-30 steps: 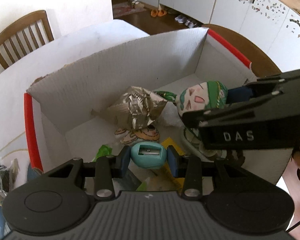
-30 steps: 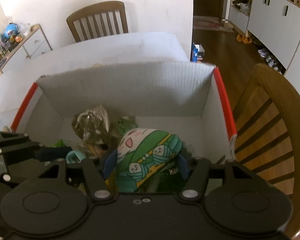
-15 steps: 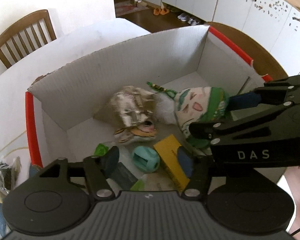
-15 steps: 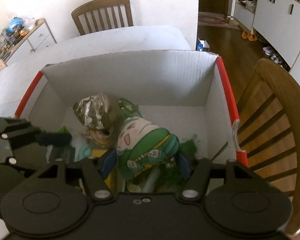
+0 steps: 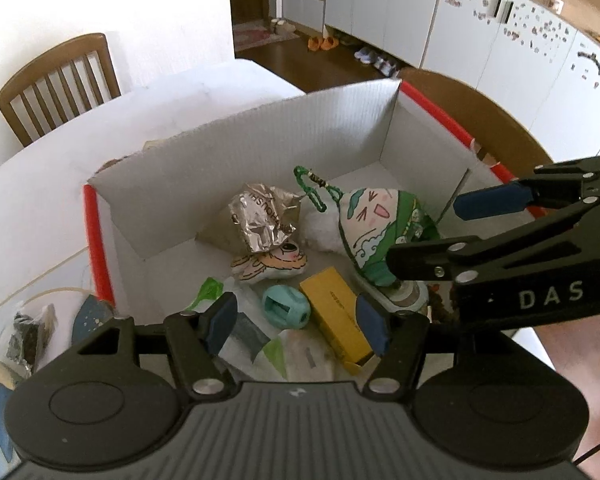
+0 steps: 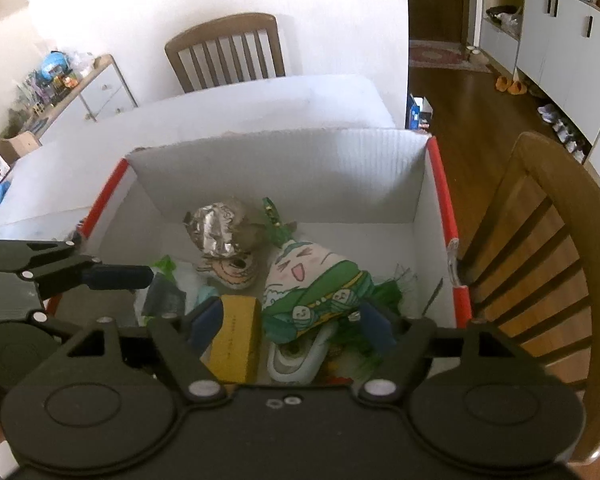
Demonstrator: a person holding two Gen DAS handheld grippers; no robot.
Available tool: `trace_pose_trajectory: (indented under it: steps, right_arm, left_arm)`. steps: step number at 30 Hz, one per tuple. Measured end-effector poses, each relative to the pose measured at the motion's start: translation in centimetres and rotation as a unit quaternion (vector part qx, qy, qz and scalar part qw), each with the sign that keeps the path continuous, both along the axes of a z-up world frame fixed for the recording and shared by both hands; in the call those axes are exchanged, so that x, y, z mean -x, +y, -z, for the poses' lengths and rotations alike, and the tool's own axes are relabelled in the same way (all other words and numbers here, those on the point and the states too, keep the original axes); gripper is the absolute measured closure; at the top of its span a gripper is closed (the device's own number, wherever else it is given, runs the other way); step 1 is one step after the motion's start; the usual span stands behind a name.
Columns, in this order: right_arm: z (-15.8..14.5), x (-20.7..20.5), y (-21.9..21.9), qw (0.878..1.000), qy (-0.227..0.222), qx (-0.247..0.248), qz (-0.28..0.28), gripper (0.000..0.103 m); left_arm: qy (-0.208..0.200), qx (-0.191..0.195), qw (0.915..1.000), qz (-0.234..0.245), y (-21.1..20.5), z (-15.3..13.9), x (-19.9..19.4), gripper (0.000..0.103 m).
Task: Organize objects
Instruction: 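Open left gripper dropping sharpener while right gripper releases pouch into box, then withdraw both grippers from the shoebox back over the table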
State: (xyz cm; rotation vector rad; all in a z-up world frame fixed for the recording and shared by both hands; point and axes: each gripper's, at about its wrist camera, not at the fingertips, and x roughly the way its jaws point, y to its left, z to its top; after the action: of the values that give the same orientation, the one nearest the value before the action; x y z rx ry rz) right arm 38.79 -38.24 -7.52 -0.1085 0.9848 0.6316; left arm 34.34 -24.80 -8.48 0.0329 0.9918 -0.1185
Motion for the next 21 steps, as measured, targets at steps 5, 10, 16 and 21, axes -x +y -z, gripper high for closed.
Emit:
trace_pose_trajectory:
  steps: [5, 10, 16, 21]
  right_arm:
    - [-1.3, 0.9, -0.8, 1.000, -0.009, -0.013, 0.000, 0.026]
    - [-2.8, 2.3, -1.3, 0.999, -0.024, -0.023, -0.004, 0.025]
    - [-4.6, 4.1, -1.3, 0.998, -0.048, -0.034, -0.007, 0.023]
    - [-5.8, 5.3, -0.8, 0.998, -0.049, -0.050, -0.007, 0.021]
  left_arm:
    - [-0.021, 0.014, 0.9997, -0.001, 0.5, -1.3, 1.5, 0.038]
    - [-0.045, 0.025, 0.9987, -0.001, 1.1, -2.9, 3.3, 0.038]
    - [-0.077, 0.029, 0.9966, 0.002, 2.1, -4.7, 5.4, 0.038]
    - [-0.096, 0.046, 0.9944, -0.006, 4.0, -6.0, 7.0, 0.038]
